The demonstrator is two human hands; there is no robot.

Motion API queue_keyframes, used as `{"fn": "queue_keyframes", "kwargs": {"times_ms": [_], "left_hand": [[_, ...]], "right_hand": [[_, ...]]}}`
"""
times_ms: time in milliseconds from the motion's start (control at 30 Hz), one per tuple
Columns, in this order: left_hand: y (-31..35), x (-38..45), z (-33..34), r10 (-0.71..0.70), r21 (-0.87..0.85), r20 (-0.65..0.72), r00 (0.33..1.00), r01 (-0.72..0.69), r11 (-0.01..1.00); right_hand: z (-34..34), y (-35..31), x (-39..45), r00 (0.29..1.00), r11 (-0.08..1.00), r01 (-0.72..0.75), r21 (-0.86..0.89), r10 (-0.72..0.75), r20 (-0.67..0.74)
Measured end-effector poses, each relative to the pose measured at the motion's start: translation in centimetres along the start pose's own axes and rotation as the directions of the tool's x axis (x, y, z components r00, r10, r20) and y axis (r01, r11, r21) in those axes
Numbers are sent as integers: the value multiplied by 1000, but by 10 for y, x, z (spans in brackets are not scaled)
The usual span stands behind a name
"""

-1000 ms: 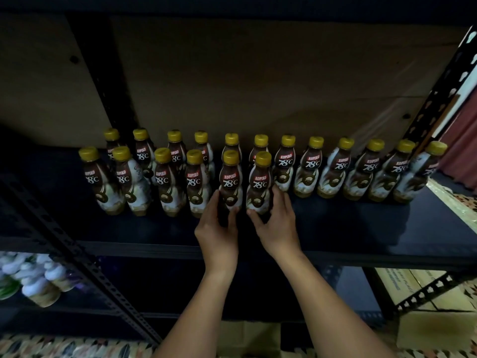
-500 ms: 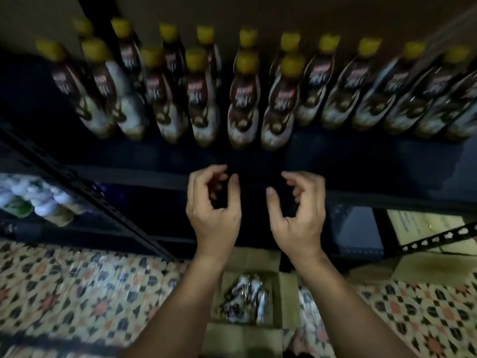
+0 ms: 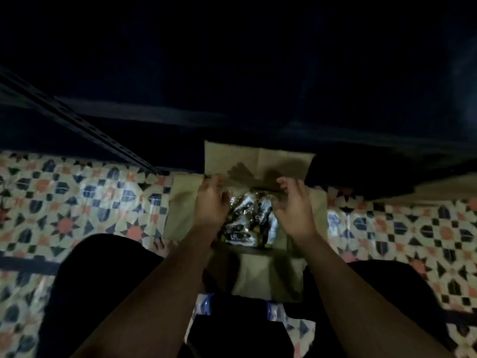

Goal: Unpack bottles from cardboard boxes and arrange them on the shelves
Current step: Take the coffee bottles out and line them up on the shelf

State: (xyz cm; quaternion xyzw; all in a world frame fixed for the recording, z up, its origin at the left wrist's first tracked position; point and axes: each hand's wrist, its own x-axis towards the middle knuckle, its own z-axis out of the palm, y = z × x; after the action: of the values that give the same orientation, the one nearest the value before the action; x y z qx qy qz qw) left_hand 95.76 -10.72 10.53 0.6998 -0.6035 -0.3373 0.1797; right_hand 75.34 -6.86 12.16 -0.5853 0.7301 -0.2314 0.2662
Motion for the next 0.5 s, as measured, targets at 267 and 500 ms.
{"fn": "queue_keyframes", "kwargs": {"times_ms": [267,500], "left_hand": [[-136,23,128,-346,324,395,851,224,919],[-196,25,169,-330,342,493,805,169,924]], "right_hand": [[139,145,-21,822,919,-142,-368,317,473],[167,194,-20,772,741,342,-578,130,622]]}}
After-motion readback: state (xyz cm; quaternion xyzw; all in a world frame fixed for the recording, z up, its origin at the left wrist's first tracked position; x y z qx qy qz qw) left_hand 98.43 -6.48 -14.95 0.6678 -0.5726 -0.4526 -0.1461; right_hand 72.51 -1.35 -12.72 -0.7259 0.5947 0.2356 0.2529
